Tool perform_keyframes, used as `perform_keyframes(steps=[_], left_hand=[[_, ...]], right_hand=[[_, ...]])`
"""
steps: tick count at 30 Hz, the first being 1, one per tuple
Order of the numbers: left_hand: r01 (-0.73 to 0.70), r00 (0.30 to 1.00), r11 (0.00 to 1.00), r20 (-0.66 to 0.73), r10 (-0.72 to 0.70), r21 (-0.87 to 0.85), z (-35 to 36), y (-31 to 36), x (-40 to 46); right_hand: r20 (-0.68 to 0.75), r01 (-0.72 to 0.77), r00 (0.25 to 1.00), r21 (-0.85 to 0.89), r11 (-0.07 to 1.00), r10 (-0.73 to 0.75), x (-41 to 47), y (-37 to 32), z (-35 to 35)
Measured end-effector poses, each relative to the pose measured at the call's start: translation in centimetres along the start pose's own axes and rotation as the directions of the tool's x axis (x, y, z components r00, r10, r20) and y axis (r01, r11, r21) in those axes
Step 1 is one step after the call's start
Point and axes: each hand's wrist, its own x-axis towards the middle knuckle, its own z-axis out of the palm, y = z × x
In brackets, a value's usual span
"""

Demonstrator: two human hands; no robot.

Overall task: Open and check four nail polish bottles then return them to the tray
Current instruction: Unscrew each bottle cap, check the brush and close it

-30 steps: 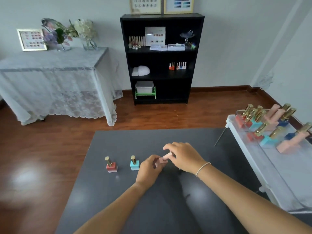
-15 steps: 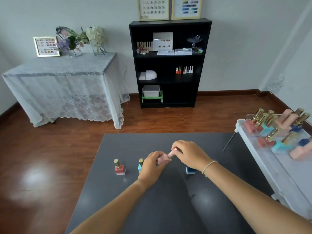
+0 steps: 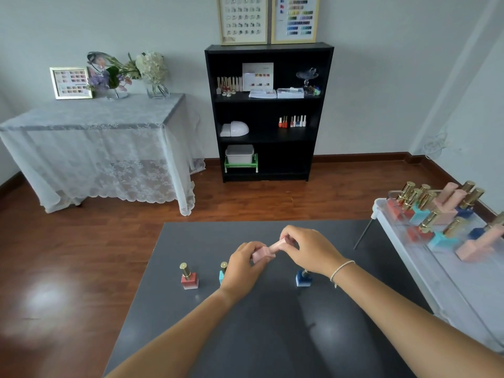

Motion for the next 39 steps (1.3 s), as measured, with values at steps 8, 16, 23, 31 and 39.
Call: perform_keyframes(steps=[8, 16, 23, 31, 39], left_hand=[[-0.001, 1.000, 1.000, -0.001, 0.001, 0.009, 0.3, 0.3, 0.3], [0.013, 1.000, 1.000, -0.007, -0.013, 0.022, 0.5, 0.4, 0.2], [-0.004, 1.000, 1.000, 0.009, 0.003, 0.028, 0.1, 0.4, -0.1], [0.001, 1.000, 0.998, 0.022, -0.003, 0.063, -0.2, -0.1, -0.4], [0.011, 1.000, 0.996, 0.018, -0.013, 0.089, -0.4, -0.1, -0.6]], right_hand=[[-0.026, -0.008, 1.000, -0.009, 1.000, 0.008, -0.2, 0.0, -0.2], [-0.011, -0.021, 1.000, -0.064, 0.998, 0.020, 0.0, 0.0, -0.2], [-0.036, 0.038, 0.999, -0.029, 0.999, -0.039, -0.6, -0.1, 0.2], [-0.018, -0.032, 0.999, -0.074, 0.997, 0.031, -0.5, 0.1, 0.8], [-0.014, -0.015, 1.000, -0.122, 0.992, 0.013, -0.7, 0.0, 1.0]])
